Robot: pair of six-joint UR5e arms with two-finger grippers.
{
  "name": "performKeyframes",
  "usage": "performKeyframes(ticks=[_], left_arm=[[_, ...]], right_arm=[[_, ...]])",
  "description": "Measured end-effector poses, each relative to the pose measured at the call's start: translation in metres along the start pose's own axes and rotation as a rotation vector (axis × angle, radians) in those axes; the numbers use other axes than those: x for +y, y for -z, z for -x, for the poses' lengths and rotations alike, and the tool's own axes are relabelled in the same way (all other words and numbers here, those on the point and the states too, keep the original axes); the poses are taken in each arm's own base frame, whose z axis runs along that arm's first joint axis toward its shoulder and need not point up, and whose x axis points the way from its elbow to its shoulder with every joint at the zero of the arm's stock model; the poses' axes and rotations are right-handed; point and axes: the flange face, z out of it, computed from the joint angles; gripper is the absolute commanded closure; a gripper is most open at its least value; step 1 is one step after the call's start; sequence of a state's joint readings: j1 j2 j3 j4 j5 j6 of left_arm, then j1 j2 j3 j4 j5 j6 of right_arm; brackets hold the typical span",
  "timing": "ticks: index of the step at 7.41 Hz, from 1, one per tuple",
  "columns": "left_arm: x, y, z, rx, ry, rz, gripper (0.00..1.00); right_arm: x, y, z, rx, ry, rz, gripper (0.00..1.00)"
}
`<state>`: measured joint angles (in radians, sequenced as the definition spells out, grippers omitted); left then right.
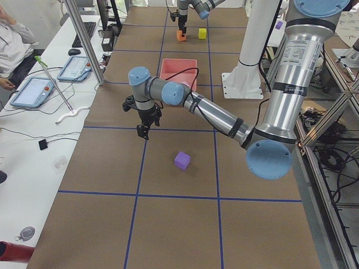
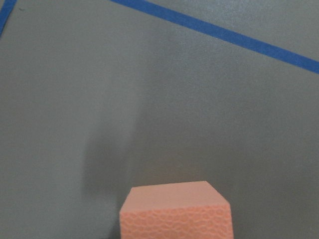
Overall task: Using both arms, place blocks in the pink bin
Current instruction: 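Withdraw the left gripper while the right gripper reaches for the orange cube, then grasp the orange cube with the right gripper and carry it over the bin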
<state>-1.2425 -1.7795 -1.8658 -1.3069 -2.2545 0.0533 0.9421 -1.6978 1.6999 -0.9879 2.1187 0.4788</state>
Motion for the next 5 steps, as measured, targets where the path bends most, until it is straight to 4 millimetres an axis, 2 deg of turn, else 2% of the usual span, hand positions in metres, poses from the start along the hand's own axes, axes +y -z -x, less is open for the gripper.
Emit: performKeyframes(ticks=[1,2,3,5], left_arm=[[0.000,0.000,0.000,0.001,0.003,0.001,0.00],[0.000,-0.001,0.000,0.001,0.005,0.002,0.00],[0.003,-0.004,0.001,0.002,0.012,0.007,0.00],[0.020,-0.020,0.012,0.003,0.014,0.005,0.00]], right_arm=[[-0.009,0.001,0.007,-0.004,0.002,-0.002,1.00],[-0.028,0.005,0.020,-0.006,-0.003,0.000,1.00],[-0.058,0.018,0.043,-0.005,-0.021,0.006,1.00],[-0.111,0.066,0.101,-0.002,-0.103,0.013,1.00]])
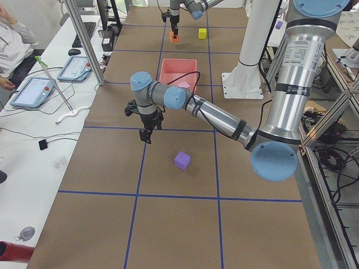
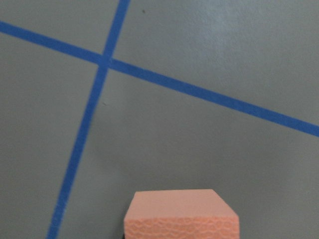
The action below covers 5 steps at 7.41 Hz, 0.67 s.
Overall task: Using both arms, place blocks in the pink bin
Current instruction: 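Grasp the orange cube with the right gripper and carry it over the bin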
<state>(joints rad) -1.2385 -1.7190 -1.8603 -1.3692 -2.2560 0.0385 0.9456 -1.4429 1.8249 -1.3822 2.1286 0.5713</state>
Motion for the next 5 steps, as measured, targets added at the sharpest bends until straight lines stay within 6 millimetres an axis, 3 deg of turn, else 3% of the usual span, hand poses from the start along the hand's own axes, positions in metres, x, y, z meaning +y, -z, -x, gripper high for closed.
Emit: performKeyframes(ticks=[2,3,5], left_arm=[[0.026,-0.032,0.025,-0.002,-0.037,-0.048,0.00],[0.034,-0.045,0.036,-0.003,-0.050,-0.065,0.00],[0.040,-0.056,0.044,-0.004,-0.055,-0.072,0.00]], right_arm=[[-0.034,0.063,0.077,-0.008,-0.111,0.009,1.00],[-0.045,0.083,0.124,-0.024,-0.177,0.016,1.00],[-0.047,0.094,0.220,-0.064,-0.268,0.020,1.00]])
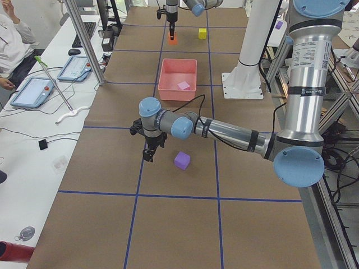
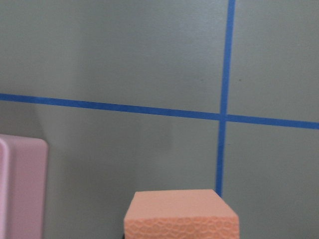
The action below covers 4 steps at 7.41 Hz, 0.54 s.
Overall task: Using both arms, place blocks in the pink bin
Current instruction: 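Grasp the orange cube with the right gripper and carry it over the bin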
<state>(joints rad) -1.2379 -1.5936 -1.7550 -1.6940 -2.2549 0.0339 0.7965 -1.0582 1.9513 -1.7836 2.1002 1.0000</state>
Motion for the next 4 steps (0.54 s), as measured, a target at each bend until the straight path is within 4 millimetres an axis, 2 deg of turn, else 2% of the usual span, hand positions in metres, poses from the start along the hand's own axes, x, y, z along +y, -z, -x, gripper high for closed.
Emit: performKeyframes(ticks=[1,2,3,4], left_arm=[[0.001,-0.002,0.001,0.000,0.001,0.002,0.00],[0.002,-0.004,0.002,0.000,0.002,0.004,0.00],[0.002,-0.004,0.002,0.001,0.002,0.004,0.00],[0.002,-0.004,0.002,0.002,0.009,0.004,0.00]], right_arm=[[0.014,-0.007,0.042,-0.008,-0.027,-0.004,0.71],[0.025,-0.018,0.075,-0.003,-0.043,-0.012,0.01],[0.036,-0.032,0.096,0.014,-0.041,-0.026,0.00],[0.045,-0.042,0.105,0.032,-0.031,-0.046,0.00]])
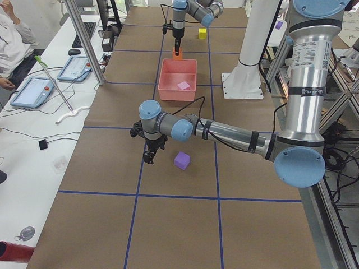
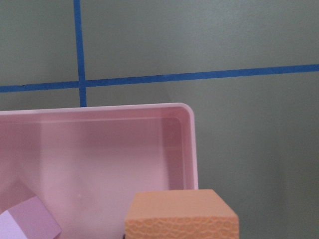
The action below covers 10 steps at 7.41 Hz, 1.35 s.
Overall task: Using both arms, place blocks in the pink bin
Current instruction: 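Grasp the orange cube with the right gripper and carry it over the bin, then release the orange cube in the bin while the left gripper reaches the purple cube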
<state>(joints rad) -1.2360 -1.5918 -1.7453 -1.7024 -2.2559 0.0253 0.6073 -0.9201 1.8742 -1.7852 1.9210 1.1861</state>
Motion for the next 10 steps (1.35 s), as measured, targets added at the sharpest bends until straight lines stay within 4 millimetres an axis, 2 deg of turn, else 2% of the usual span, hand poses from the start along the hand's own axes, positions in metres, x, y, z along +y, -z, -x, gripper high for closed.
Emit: performKeyframes(ticks=[2,4,6,7,9,10], left_arm=[[0.004,0.000,-0.001,0.001,0.044,-0.008,0.00],[0.029,-0.008,0.003,0.005,0.035,-0.049,0.00],[0.048,-0.014,-0.007,0.061,0.049,-0.103,0.00],[0.060,-0.024,-0.020,0.093,0.043,-0.122,0.00],[0.086,-0.052,-0.049,0.113,-0.015,-0.134,0.00],[0.091,-0.068,-0.063,0.087,-0.028,-0.128,0.00]], right_arm=[[0.010,0.001,0.008,-0.002,0.016,-0.019,0.00],[0.003,0.011,0.003,-0.011,0.015,-0.028,0.00],[-0.031,0.027,-0.031,-0.017,0.032,-0.017,0.00],[-0.046,0.029,-0.055,-0.009,0.072,-0.014,0.00],[-0.062,0.029,-0.110,0.019,0.181,-0.014,0.00],[-0.067,0.032,-0.132,0.023,0.209,-0.009,0.00]])
